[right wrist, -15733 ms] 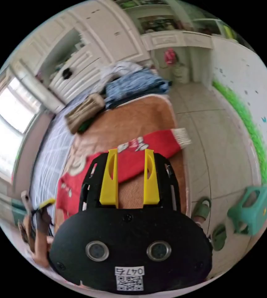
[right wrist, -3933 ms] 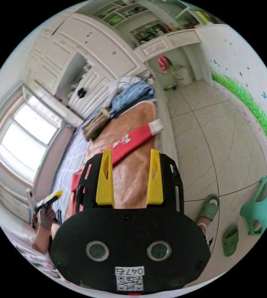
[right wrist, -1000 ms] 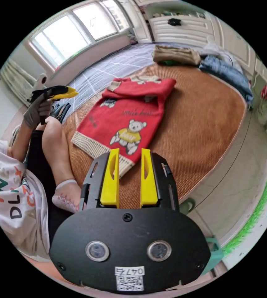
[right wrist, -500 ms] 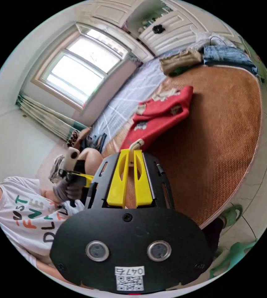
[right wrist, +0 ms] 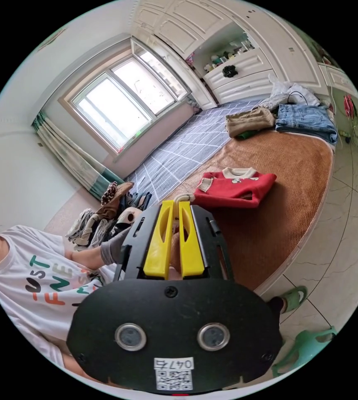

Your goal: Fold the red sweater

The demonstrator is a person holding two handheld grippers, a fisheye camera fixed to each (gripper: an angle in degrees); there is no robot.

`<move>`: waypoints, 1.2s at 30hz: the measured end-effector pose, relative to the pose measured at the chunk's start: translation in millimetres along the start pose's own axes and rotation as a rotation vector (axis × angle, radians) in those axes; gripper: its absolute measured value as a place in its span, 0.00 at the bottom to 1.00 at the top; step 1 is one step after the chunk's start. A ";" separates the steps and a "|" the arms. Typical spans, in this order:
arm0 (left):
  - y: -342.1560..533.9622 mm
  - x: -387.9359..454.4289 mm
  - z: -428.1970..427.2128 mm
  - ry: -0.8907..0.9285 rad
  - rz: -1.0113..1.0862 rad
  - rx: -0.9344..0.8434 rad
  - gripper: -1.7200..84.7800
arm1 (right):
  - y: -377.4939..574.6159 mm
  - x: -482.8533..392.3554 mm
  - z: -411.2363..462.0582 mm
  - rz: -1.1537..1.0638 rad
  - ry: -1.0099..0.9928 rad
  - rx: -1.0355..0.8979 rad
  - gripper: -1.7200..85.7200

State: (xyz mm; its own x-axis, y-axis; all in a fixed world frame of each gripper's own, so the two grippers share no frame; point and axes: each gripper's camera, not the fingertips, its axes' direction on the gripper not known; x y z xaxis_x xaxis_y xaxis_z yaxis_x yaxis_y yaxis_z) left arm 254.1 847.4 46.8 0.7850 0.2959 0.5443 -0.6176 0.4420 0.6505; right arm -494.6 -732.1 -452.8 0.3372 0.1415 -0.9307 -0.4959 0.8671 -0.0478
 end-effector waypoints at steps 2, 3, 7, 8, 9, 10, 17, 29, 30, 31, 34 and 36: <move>-2.5 29.9 -4.5 -0.043 0.084 0.010 0.02 | 11.5 -6.6 -5.6 -0.026 0.014 -0.029 0.01; -2.9 42.2 -8.0 -0.065 0.121 0.012 0.02 | 15.2 -9.0 -7.3 -0.034 0.022 -0.038 0.01; 6.8 154.4 -32.5 -0.287 0.486 0.041 0.01 | 50.2 -26.1 -15.3 -0.092 0.000 -0.127 0.01; 12.7 178.4 -32.3 -0.342 0.569 0.048 0.01 | 60.5 -27.3 -14.8 -0.093 -0.056 -0.143 0.01; 14.6 187.7 -30.0 -0.368 0.600 0.048 0.01 | 65.2 -27.0 -14.2 -0.089 -0.081 -0.149 0.01; 14.4 200.9 -20.5 -0.411 0.639 0.037 0.01 | 72.8 -25.1 -12.0 -0.076 -0.115 -0.158 0.01; -119.1 248.5 142.7 -0.570 0.733 -0.097 0.04 | 55.5 34.3 4.4 0.067 -0.079 -0.100 0.02; -396.8 267.4 258.2 -0.595 0.713 -0.176 0.20 | 74.5 173.4 24.0 0.517 0.022 0.161 0.15; -403.0 257.3 250.5 -0.615 0.702 -0.173 0.20 | 79.1 170.1 21.2 0.514 0.039 0.166 0.15; -416.5 232.4 239.5 -0.647 0.667 -0.183 0.20 | 87.0 164.0 18.0 0.514 0.074 0.162 0.15; -448.6 164.3 238.3 -0.627 0.556 -0.262 0.20 | 95.7 151.4 27.3 0.511 0.104 0.105 0.16; -463.2 138.3 250.9 -0.595 0.517 -0.300 0.20 | 93.3 147.1 42.7 0.504 0.107 0.047 0.16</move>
State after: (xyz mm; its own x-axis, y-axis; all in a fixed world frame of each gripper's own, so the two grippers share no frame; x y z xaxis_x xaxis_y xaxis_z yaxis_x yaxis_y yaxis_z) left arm 636.7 471.2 -46.4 0.1986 0.0644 0.9780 -0.7874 0.6047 0.1200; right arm -457.1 -610.0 -578.7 -0.0192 0.5003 -0.8657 -0.5383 0.7244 0.4306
